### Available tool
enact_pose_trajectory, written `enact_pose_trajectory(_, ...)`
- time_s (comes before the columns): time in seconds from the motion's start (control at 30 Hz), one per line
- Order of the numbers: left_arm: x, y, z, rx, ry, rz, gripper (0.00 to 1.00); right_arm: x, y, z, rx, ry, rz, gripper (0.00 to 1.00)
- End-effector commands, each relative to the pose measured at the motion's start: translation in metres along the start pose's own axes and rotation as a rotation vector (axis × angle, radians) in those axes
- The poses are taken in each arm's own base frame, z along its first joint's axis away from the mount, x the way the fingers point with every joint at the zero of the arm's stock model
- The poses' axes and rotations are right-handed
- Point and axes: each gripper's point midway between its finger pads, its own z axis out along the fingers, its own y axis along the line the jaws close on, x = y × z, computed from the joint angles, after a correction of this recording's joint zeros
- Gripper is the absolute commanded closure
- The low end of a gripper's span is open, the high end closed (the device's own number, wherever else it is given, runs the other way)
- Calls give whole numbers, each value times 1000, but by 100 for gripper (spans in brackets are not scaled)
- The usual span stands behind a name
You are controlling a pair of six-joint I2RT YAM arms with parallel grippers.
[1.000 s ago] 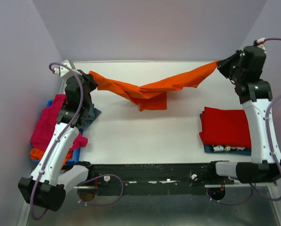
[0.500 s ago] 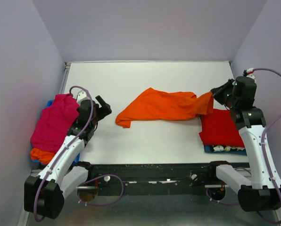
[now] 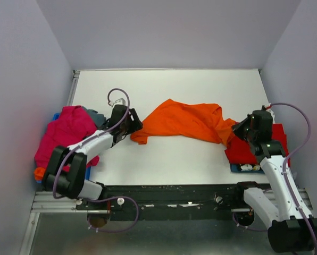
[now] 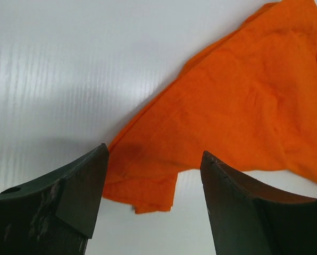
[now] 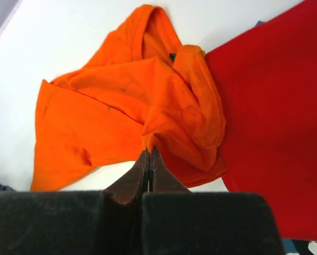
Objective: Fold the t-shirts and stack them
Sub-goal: Flatten out the tshirt
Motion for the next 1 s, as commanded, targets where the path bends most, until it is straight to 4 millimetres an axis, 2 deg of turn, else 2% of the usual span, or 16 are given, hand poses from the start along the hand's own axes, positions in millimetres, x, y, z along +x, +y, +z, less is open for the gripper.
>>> enact_pose_trajectory(0.0,-22,-34,34,73,10,68,19,0,3,6,-39,-27,-4,99)
enact_pose_trajectory(0.2,-55,-116,85,243,27,251,16,11,-4,15,-25,4,-13,99)
enact_pose_trajectory(0.23,-51,-126,96,269,62,271,17,13,-4,16,-23,11,-14,99)
enact_pose_trajectory(0.27,-63,-148,105,314,43,289,18,14,-6,17,-17,14,-15,99)
enact_pose_trajectory(0.37,-56,-173,131,348,108,324,22,15,-8,17,-10,13,-18,99)
enact_pose_trajectory(0.5,-48,-179,167,307,168,341,24,13,-6,16,-20,11,-28,99)
enact_pose_trajectory(0.6,-45,-181,185,298,196,342,31,14,-5,16,-26,13,-27,99)
enact_pose_trajectory(0.7,-37,-176,195,275,228,328,34,13,-4,16,-28,13,-27,99)
enact_pose_trajectory(0.8,-33,-170,198,250,231,319,34,14,-4,17,-28,17,-28,99)
enact_pose_trajectory(0.9,-28,-168,197,257,243,318,47,16,-4,18,-29,26,-28,99)
enact_pose_trajectory(0.97,-23,-172,195,291,258,311,61,17,-4,19,-28,29,-27,99)
